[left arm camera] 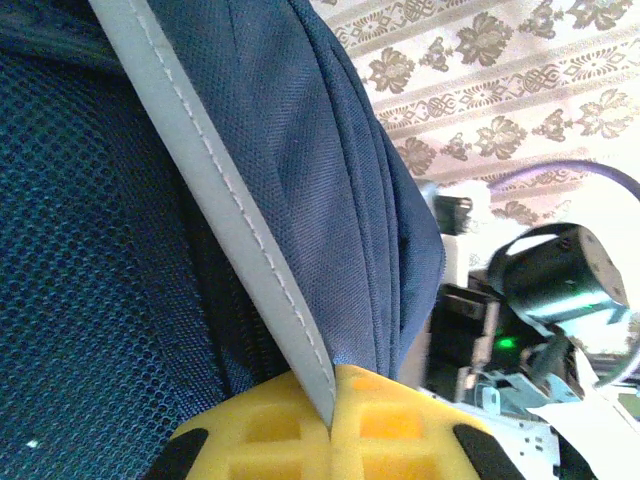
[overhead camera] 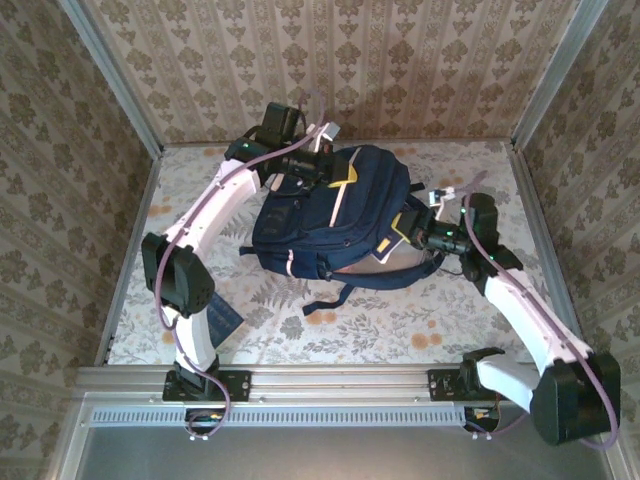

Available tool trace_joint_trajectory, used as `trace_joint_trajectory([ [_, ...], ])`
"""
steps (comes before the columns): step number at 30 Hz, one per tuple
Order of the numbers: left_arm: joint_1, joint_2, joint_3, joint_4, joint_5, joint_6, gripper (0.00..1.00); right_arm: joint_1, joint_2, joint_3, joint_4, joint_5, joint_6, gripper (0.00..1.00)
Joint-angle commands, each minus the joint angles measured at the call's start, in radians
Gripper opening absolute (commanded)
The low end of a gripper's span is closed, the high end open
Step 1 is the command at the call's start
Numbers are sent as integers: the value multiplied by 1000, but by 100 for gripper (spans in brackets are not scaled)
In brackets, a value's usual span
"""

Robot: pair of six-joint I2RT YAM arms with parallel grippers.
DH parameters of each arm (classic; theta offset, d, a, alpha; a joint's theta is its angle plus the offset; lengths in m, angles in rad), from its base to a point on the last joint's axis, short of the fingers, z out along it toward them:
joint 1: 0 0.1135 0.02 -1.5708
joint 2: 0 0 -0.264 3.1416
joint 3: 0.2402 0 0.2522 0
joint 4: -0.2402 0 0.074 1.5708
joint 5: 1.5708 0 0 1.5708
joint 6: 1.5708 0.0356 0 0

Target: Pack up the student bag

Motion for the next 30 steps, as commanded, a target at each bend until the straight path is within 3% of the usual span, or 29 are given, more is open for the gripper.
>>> trace_joint_trajectory([
  [1, 6, -115, 22, 144, 153, -17, 0, 88, 76, 69, 104, 53, 9, 0],
  [7, 31, -127, 6, 170, 156, -39, 0, 222, 284, 225, -6, 378, -1, 1],
  [10, 48, -127, -2, 200, 149, -67, 0, 250, 450, 309, -28, 451, 51, 25],
  [12, 59, -117, 0, 212, 145, -78, 0, 265, 538, 376, -28, 435, 32, 47],
  [14, 70, -100, 5, 218, 142, -92, 0, 265, 576, 415, -32, 391, 10, 57],
  [17, 83, -75, 3, 238, 134, -121, 0, 264, 494, 373, -44, 422, -48, 72],
  [22, 84, -40, 7, 219, 92, -91, 0, 243, 203, 213, -129, 565, -134, 88],
  [27, 109, 23, 25, 182, 19, -77, 0, 210, -65, 83, -346, 804, -124, 89],
  [30, 106, 27, 20, 156, -59, -68, 14, 204, -203, 27, -452, 967, -99, 87],
])
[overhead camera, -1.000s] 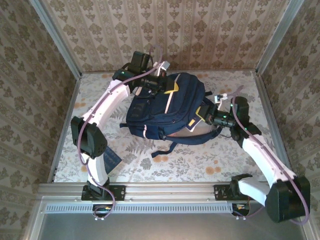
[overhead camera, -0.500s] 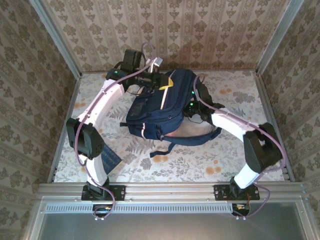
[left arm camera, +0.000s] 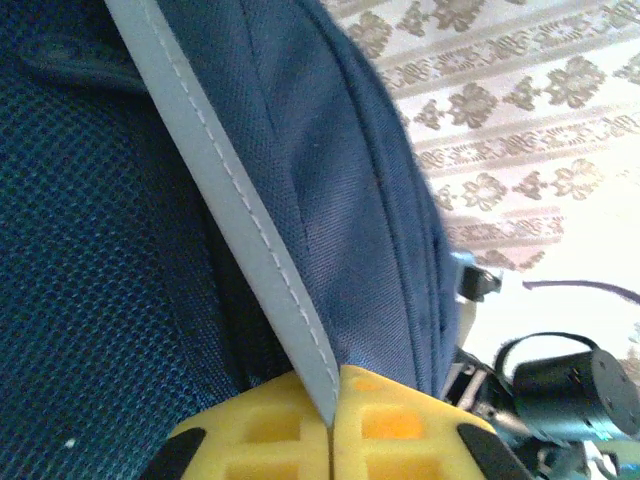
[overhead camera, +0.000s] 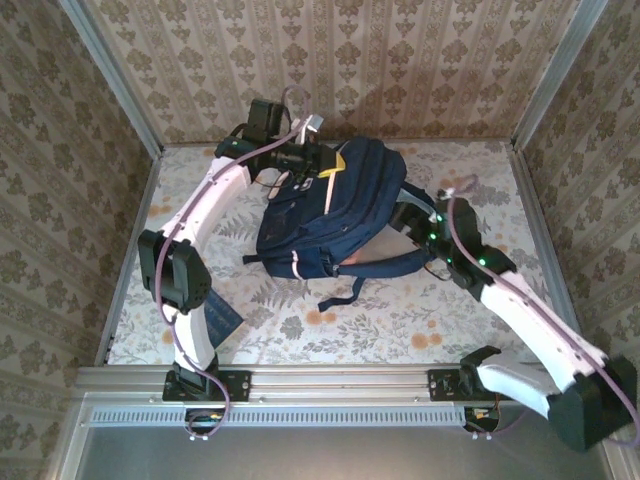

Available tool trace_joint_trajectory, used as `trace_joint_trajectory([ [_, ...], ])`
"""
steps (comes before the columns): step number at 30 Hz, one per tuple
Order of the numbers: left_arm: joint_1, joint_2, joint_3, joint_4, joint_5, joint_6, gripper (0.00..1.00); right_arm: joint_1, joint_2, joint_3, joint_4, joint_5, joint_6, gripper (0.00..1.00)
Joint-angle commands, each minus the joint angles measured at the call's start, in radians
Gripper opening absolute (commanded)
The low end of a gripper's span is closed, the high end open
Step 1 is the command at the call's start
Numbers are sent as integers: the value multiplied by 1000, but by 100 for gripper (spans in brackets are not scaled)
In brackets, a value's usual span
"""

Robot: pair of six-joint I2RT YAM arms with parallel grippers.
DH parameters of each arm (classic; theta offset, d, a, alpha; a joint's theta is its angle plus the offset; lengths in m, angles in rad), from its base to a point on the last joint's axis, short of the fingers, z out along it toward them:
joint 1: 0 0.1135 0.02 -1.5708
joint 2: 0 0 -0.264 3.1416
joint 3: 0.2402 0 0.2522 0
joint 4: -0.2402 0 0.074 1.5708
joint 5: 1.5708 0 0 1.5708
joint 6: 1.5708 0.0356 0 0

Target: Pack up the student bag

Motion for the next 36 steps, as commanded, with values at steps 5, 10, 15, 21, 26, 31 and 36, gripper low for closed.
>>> trace_joint_trajectory([
  [5, 23, -72, 4, -11, -213, 70, 52, 1, -244, -77, -221, 291, -31, 84],
  [10, 47, -251, -155, -80, -362, 108, 60, 60, -200, -16, -187, 170, -142, 79],
  [15, 139, -575, -562, -130, -592, 58, 74, 282, -20, 93, -143, 138, -247, 80],
  [21, 471, -985, -949, -334, -713, 1, 100, 548, 297, 258, -65, 121, -297, 81],
  [26, 545, -1028, -1087, -538, -966, -89, 100, 668, 539, 422, -62, 89, -306, 82],
  [31, 682, -1011, -1176, -529, -1031, -115, 100, 702, 667, 462, -34, 13, -268, 83],
  [36, 739, -1025, -1262, -439, -1063, -210, 100, 714, 699, 434, 0, -14, -253, 84],
])
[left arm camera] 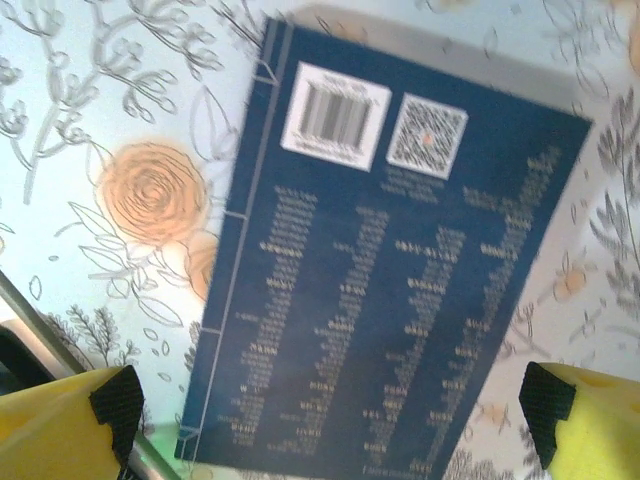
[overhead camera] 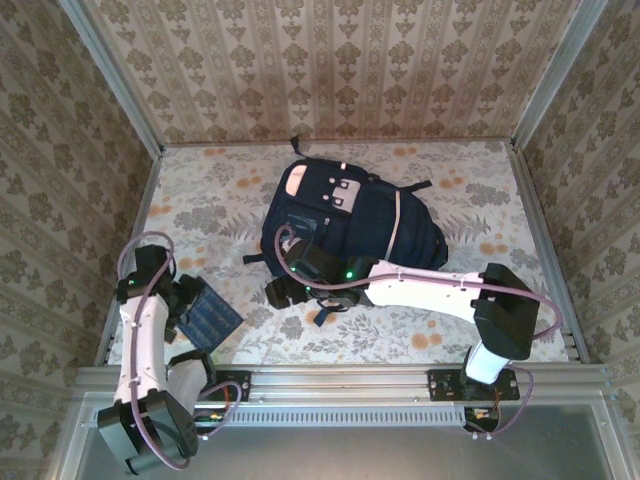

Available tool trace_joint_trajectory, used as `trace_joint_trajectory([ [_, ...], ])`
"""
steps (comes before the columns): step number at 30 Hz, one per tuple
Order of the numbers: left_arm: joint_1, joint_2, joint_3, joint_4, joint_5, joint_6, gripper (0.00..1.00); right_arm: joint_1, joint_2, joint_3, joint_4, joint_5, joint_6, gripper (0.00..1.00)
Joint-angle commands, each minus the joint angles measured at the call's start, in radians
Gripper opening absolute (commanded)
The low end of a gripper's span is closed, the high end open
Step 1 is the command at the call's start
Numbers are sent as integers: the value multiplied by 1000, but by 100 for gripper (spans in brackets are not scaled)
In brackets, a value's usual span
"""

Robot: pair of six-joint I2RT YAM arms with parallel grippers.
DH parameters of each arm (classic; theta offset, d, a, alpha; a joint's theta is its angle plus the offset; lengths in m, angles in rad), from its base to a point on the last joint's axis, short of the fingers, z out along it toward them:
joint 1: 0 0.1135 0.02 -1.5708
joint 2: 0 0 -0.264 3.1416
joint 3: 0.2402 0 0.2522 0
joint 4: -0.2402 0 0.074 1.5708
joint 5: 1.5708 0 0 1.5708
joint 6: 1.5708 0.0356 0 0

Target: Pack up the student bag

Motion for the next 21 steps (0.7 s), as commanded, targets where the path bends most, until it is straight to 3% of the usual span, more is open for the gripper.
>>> trace_joint_trajectory([
  [1, 40, 0, -87, 71, -43, -83, 100, 7, 9, -1, 40, -42, 19, 85],
  [8, 72, 146, -237, 402, 77, -34, 100, 5, 76, 23, 60, -107, 4, 86],
  [14, 59, 155, -264, 488, 197, 50, 100, 3, 241, 170, 14, -212, 3, 86],
  [21, -69, 148, -264, 529, 256, 81, 99, -24, 485, 457, -93, -312, 4, 84],
])
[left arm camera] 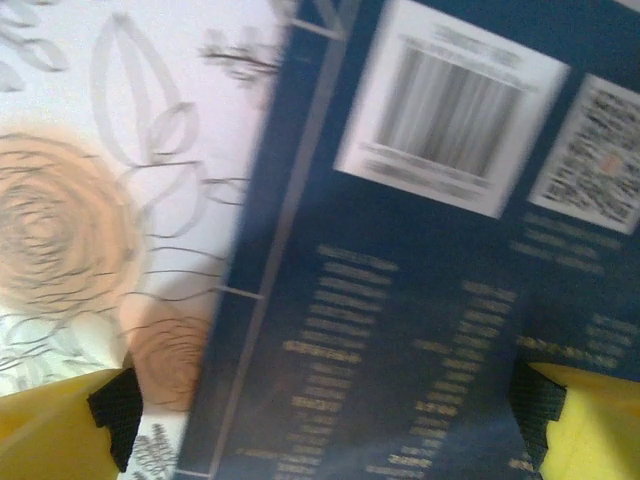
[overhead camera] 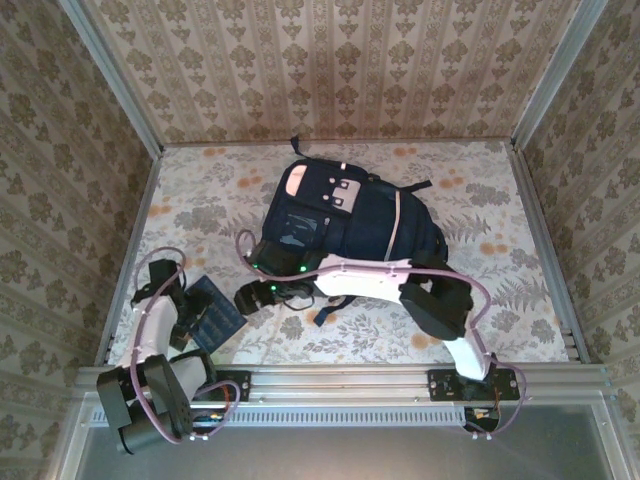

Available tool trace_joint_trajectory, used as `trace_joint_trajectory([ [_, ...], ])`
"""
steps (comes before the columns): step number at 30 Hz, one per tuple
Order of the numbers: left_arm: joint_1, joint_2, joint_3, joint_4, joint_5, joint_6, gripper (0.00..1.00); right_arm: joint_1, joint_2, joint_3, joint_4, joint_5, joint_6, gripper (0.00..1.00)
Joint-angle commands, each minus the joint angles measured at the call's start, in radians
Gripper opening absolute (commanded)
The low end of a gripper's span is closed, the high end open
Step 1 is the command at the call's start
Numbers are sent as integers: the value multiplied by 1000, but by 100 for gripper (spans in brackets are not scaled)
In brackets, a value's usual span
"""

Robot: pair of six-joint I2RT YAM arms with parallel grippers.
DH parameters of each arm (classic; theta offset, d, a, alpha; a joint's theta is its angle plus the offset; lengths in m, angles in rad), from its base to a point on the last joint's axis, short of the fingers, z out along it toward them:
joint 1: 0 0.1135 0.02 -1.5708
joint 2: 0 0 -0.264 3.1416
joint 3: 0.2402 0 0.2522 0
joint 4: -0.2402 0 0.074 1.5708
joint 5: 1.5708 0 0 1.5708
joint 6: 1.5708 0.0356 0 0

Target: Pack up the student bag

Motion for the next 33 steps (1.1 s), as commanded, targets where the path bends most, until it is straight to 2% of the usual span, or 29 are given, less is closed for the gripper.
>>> trace_joint_trajectory([
  [1, -52, 12, -44, 226, 208, 26, 99, -20, 104, 144, -91, -86, 6, 83],
  [6, -57, 6, -70, 232, 267, -17, 99, -25, 201, 215, -91, -136, 58, 76],
  [17, -55, -102, -91, 223, 299, -51, 97, -24, 261, 139, 118, -353, 212, 43],
  [20, -55, -103, -98, 234, 307, -55, 97, -16, 287, 157, 120, -388, 228, 40],
  [22, -56, -94, -104, 243, 313, -57, 97, -12, 301, 174, 111, -405, 230, 39],
  [26, -55, -79, -124, 264, 324, -58, 96, -11, 286, 175, 119, -403, 232, 26],
  [33, -57, -80, -141, 274, 335, -57, 95, -9, 260, 176, 139, -413, 244, 12],
])
